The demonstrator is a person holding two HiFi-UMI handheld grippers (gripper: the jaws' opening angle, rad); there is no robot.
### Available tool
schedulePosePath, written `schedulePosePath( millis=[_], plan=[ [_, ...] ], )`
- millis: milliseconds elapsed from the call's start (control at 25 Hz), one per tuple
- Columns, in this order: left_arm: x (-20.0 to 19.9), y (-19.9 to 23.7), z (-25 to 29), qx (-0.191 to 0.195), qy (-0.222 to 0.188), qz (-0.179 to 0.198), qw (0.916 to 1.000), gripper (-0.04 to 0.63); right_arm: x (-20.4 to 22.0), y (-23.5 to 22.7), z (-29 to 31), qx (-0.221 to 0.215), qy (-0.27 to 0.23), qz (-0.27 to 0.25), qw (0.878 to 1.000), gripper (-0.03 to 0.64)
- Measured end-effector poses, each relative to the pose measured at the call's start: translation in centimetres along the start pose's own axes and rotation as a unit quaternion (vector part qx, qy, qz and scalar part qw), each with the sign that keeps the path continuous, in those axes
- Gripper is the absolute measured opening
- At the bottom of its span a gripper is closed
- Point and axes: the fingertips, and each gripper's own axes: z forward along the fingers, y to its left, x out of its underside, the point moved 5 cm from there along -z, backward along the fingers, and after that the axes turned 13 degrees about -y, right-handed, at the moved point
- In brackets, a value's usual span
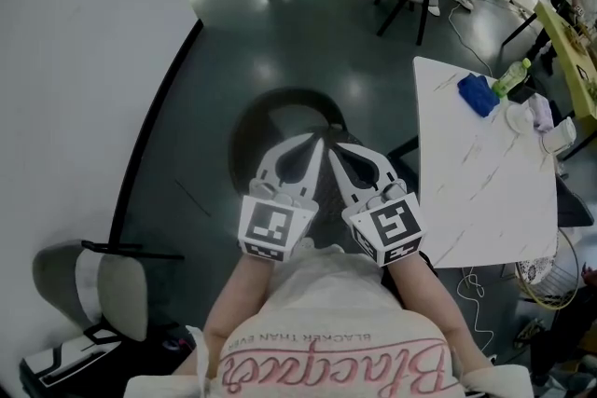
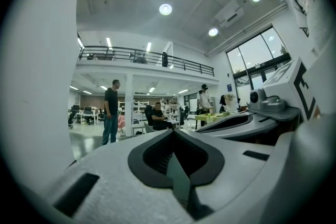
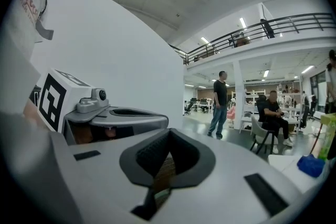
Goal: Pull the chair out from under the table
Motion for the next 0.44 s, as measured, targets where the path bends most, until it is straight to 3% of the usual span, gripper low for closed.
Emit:
schedulePosePath(
  millis=[440],
  plan=[
    [0.4, -0.17, -0.21, -0.008, 0.005, -0.006, 0.9999, 0.005, 0.23, 0.29, -0.36, -0.007, -0.003, -0.001, 1.0, 0.003]
  ],
)
